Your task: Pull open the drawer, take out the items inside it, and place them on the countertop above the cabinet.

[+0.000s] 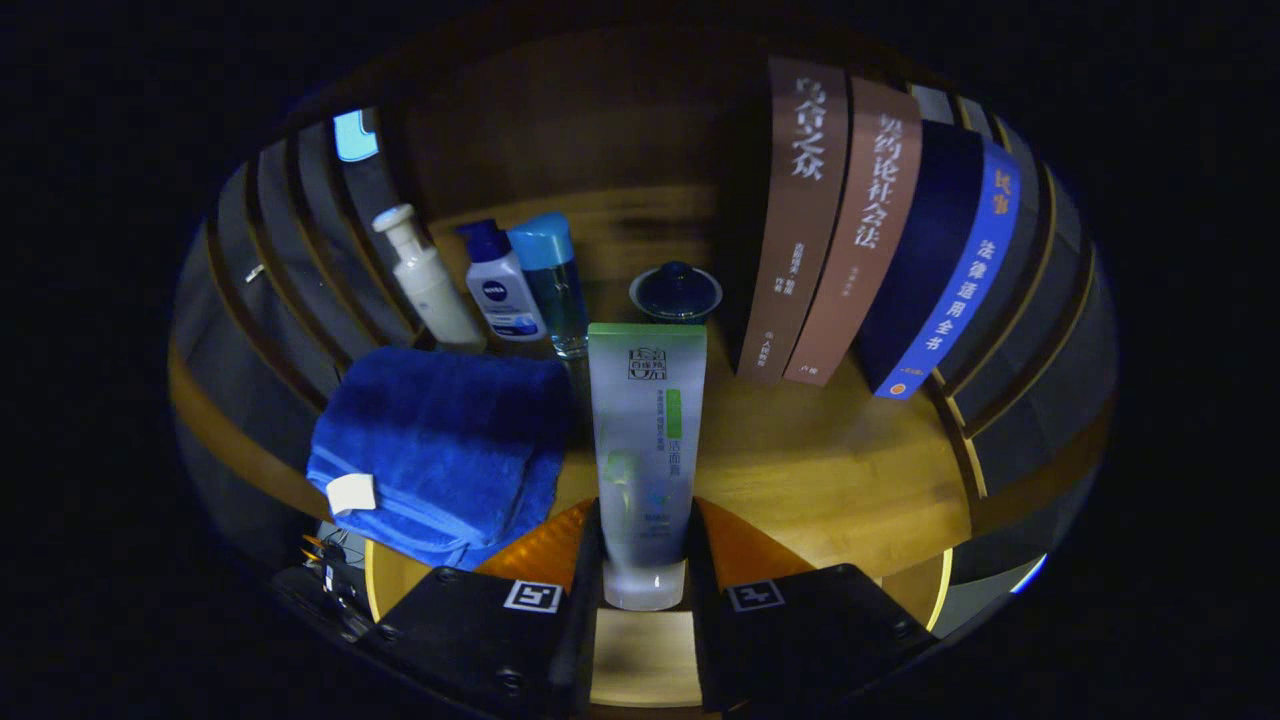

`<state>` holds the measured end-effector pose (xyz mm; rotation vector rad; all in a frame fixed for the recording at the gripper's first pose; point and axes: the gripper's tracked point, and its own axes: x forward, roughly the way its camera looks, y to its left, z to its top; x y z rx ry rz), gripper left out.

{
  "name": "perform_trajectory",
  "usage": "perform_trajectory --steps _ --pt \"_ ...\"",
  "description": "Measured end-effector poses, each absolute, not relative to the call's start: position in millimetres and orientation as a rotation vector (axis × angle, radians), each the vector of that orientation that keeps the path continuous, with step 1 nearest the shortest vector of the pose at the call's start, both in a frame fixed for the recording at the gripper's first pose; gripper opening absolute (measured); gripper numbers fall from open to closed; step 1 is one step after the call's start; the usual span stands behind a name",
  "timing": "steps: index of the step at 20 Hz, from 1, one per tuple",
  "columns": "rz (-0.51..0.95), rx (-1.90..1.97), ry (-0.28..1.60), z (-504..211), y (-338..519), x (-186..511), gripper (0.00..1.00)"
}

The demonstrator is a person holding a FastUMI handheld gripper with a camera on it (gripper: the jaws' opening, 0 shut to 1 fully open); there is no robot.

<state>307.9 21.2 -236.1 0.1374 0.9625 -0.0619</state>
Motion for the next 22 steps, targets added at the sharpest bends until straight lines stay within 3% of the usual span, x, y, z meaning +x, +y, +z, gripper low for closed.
perform_trajectory --steps 9,12,16,19,22 --pt "-0.084 0.123 1.064 -272 17 319 0.48" --pt "-0.083 0.13 1.019 -263 17 325 0.59" --pt "-0.086 0.096 0.993 -252 14 325 0.91" --pt "-0.096 0.123 0.984 -247 14 317 1.0" --pt "-0.091 0.138 0.938 -230 16 302 1.0"
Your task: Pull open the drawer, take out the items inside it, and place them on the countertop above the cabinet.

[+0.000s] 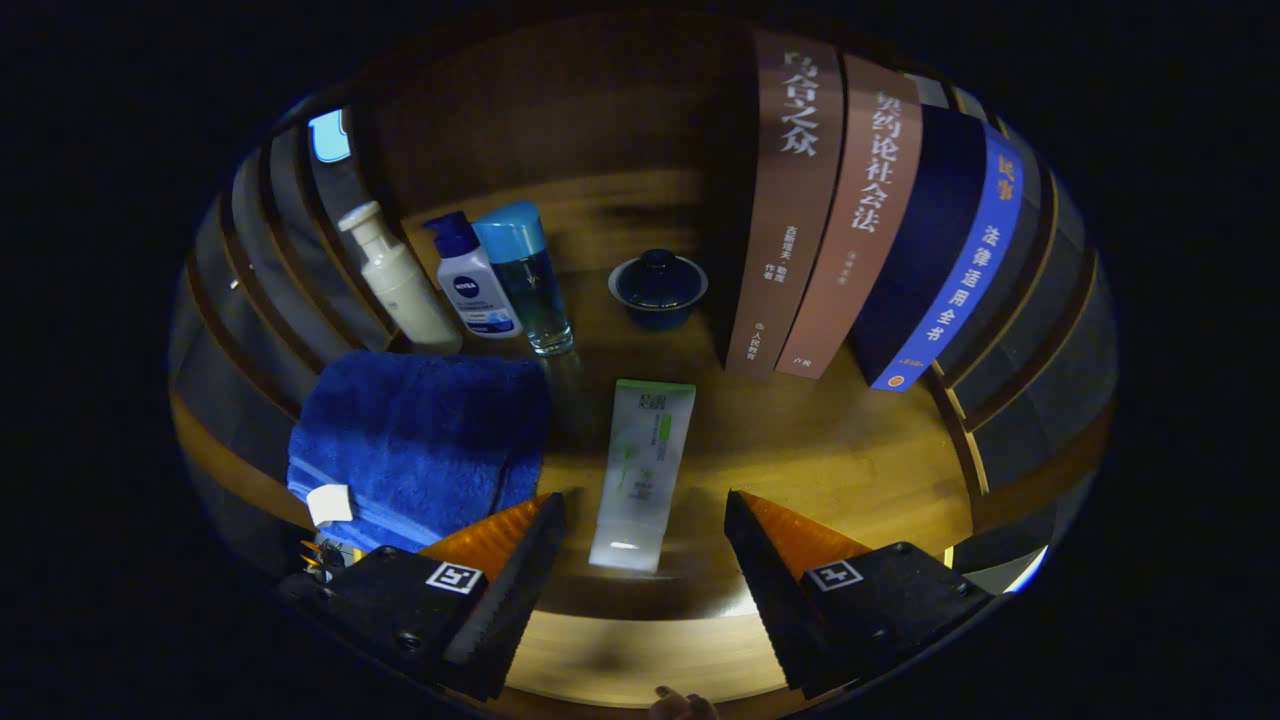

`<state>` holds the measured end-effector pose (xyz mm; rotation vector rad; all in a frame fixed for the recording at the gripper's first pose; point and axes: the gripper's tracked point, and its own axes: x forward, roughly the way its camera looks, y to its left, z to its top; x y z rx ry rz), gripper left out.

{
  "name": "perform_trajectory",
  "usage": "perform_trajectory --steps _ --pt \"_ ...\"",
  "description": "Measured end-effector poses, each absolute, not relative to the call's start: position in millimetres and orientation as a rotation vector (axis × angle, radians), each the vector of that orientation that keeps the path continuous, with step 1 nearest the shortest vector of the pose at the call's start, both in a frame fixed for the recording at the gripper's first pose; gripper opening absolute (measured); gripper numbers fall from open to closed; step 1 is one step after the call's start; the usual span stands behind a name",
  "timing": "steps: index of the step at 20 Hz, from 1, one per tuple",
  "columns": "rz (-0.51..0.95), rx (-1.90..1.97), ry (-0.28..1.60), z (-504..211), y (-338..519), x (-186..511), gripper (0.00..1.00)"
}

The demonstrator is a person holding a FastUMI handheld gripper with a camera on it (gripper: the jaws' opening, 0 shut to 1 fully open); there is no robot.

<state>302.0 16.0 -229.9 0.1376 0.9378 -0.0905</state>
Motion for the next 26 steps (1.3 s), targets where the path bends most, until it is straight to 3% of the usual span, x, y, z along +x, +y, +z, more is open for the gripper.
perform_trajectory --steps 14,18,26 --pt "-0.019 0.113 0.309 -95 48 104 1.0" --pt "-0.013 0.14 0.203 -109 52 48 1.0" --pt "-0.031 0.125 0.168 -182 63 -23 0.99"
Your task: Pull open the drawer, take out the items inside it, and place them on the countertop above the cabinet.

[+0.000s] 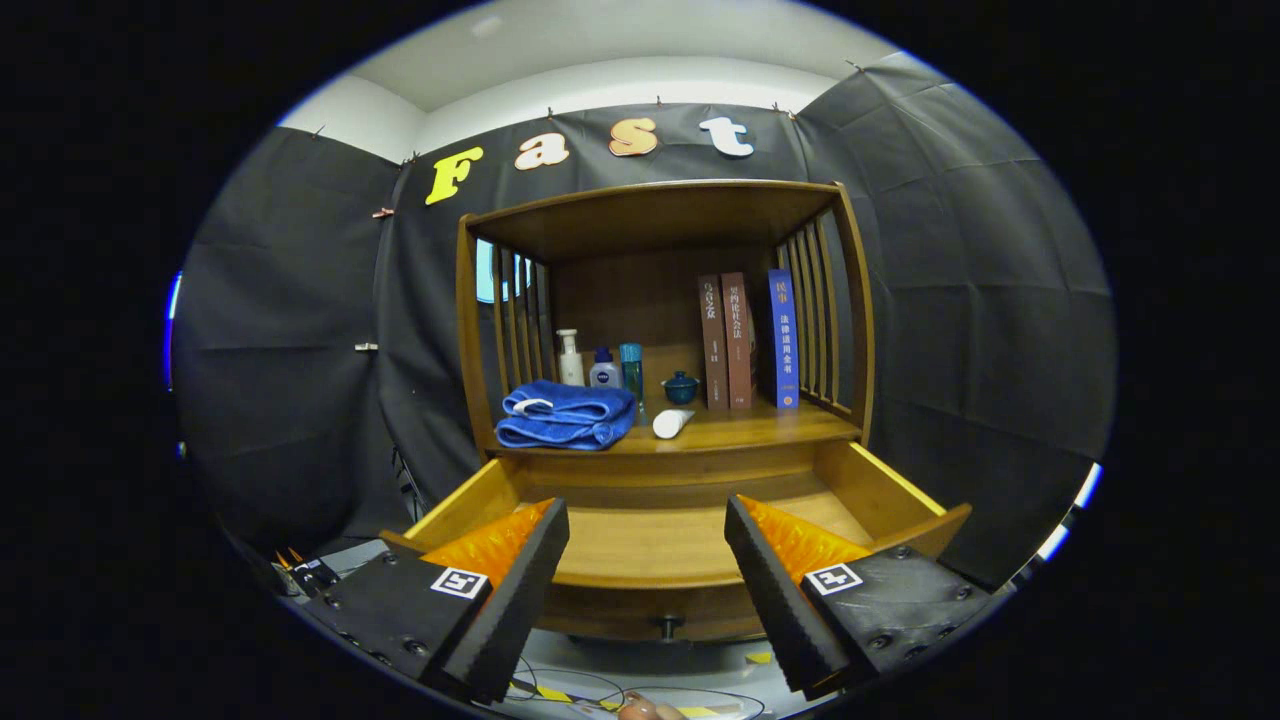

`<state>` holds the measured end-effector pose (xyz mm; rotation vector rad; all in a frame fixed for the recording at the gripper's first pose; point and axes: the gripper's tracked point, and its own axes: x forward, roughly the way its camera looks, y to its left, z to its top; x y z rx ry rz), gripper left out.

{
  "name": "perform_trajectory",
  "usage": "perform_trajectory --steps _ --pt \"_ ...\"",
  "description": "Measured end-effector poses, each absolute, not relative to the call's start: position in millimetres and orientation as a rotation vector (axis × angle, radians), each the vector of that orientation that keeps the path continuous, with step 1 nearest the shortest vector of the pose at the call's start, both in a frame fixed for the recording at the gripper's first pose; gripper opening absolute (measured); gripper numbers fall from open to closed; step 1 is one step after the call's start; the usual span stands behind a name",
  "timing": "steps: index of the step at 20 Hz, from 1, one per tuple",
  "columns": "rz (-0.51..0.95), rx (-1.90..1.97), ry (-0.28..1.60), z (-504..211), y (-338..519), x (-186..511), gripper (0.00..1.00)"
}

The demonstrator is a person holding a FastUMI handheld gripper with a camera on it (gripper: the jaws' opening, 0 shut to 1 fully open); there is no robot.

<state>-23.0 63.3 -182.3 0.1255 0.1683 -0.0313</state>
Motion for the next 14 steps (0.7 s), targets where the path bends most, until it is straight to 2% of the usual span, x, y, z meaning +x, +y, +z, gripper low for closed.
perform_trajectory --steps 8,14 --pt "-0.085 0.198 0.258 -265 51 -29 1.0" --pt "-0.086 0.148 0.264 -284 54 -17 1.0"
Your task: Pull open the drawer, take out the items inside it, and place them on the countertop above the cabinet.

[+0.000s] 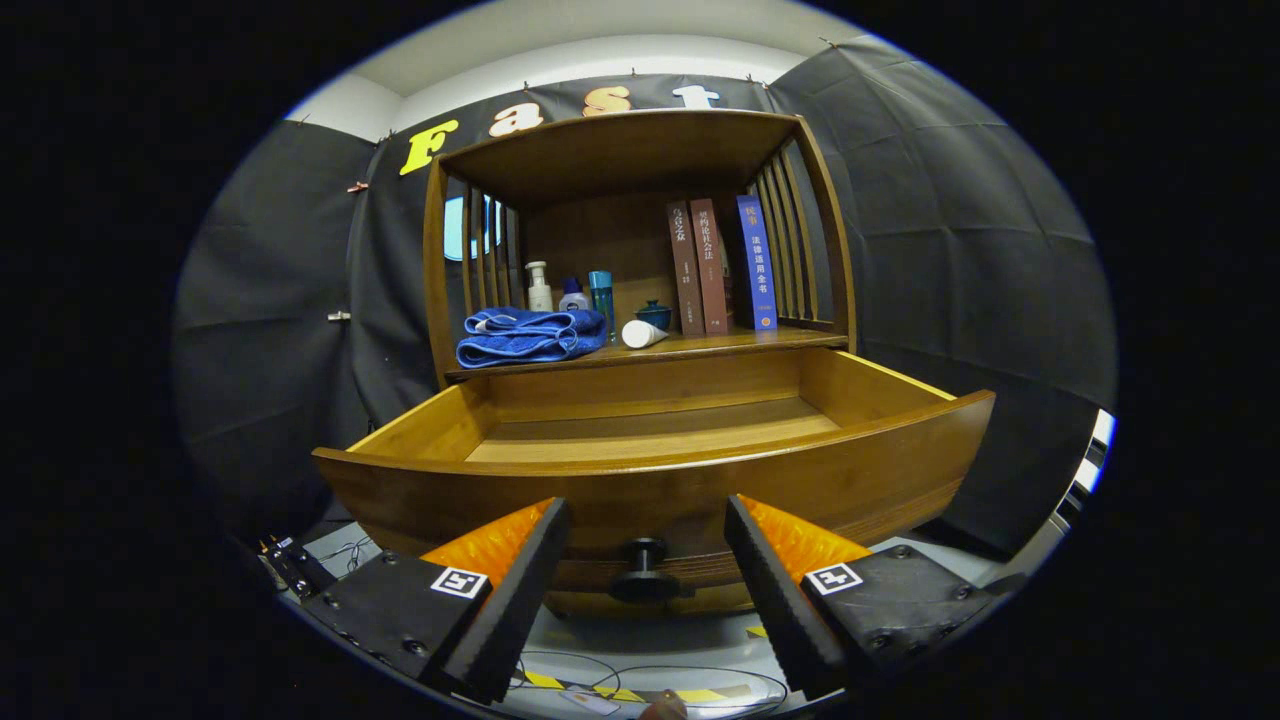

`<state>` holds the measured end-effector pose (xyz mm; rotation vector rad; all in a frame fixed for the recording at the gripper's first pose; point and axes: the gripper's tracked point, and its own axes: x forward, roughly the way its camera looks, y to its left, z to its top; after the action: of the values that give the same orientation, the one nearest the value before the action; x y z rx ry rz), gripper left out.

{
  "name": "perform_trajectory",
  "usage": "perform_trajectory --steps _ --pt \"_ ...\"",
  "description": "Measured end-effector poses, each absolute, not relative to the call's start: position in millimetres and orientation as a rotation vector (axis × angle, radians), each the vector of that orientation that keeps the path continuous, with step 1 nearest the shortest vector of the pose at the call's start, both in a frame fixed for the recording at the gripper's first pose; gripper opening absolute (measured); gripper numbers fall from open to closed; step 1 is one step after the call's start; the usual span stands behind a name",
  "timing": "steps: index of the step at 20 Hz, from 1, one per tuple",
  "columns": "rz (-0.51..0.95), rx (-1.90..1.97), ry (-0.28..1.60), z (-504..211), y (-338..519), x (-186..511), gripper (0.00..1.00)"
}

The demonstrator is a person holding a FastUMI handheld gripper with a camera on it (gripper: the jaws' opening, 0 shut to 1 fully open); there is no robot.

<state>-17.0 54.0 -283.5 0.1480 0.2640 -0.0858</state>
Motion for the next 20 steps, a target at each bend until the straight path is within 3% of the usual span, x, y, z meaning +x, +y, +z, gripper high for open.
perform_trajectory --steps 10,20 --pt "-0.106 0.17 0.247 -282 55 -1 1.0" --pt "-0.11 0.184 0.23 -275 45 75 0.99"
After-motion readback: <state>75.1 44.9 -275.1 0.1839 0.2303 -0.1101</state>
